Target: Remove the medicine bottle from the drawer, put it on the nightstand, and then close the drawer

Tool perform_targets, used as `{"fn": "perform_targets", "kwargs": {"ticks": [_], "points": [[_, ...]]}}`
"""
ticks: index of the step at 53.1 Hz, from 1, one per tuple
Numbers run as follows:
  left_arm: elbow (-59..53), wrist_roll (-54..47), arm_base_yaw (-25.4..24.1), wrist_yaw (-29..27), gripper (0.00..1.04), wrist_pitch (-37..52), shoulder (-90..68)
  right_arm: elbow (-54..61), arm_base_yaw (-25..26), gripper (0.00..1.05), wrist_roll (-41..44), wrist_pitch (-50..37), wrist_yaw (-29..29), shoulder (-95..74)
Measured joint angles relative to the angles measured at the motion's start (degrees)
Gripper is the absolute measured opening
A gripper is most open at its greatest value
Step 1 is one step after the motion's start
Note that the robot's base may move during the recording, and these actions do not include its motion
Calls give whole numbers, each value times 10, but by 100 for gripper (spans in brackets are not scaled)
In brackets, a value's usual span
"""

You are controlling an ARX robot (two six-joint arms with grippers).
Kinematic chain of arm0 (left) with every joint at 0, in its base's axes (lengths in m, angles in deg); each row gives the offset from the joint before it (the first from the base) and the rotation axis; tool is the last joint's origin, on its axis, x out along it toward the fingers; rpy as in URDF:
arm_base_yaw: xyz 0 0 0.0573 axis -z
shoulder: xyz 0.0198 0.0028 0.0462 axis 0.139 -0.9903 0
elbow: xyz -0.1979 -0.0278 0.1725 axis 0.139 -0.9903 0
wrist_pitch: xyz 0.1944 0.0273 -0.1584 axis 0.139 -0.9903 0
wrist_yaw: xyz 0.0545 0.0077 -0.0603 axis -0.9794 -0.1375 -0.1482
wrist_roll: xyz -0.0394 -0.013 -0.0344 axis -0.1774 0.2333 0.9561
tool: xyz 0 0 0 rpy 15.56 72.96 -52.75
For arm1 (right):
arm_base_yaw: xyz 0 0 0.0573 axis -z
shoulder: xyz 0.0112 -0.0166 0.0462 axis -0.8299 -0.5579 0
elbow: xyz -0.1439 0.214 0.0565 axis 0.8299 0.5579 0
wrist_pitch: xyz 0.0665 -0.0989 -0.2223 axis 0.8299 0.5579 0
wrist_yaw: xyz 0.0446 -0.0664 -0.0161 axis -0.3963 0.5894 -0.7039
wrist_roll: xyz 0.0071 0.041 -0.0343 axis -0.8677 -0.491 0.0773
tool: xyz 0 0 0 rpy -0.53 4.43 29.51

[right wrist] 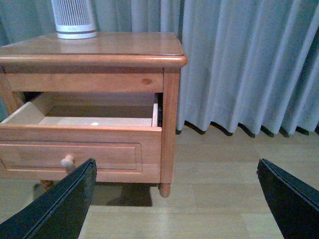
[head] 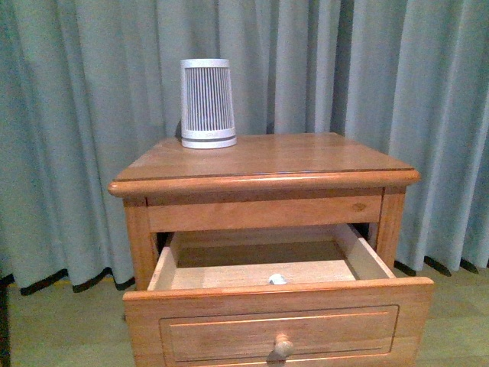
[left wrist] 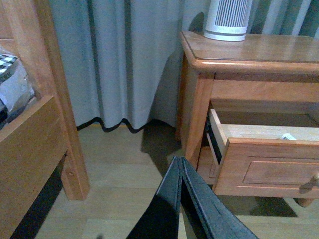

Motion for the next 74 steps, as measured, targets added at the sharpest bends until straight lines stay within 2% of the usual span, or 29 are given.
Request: {"fn": "perform_targets", "kwargs": {"ticks": [6, 7, 9, 11, 14, 19, 22, 27, 31, 40, 46, 60, 74], "points": [[-20, 0, 0, 1, 4, -1, 23, 0, 0, 98, 0, 0, 0, 0], [-20, 0, 0, 2, 4, -3, 25, -1, 3, 98, -6, 4, -11, -3], [-20, 0, 0, 1, 4, -10, 35, -27, 28, 98, -47, 38, -96, -54], [-20, 0, 0, 1, 11, -12, 38, -67, 24, 98, -68, 23, -118, -132], [-20, 0, 0, 1, 27, -14, 40, -158, -8, 98, -72, -33, -107, -254], [-20, 0, 0, 1, 52, -14, 41, -347, -76, 98, -41, -78, -44, -451], [-20, 0, 0, 1, 62, -14, 41, -434, -107, 98, -10, -93, -14, -551], [-20, 0, 0, 1, 83, -14, 41, -562, -137, 98, 14, -74, 24, -704], [-20, -1, 0, 1, 100, -14, 41, -686, -155, 98, 9, -9, 58, -862], [-20, -1, 0, 1, 98, -14, 41, -812, -174, 98, -14, 98, 87, -1042], [-20, -1, 0, 1, 98, -14, 41, -866, -184, 98, -25, 137, 97, -1125], [-20, -1, 0, 1, 98, -14, 41, -963, -191, 98, -33, 159, 109, -1241], [-20, -1, 0, 1, 98, -14, 41, -993, -191, 98, -41, 159, 102, -1315]]}}
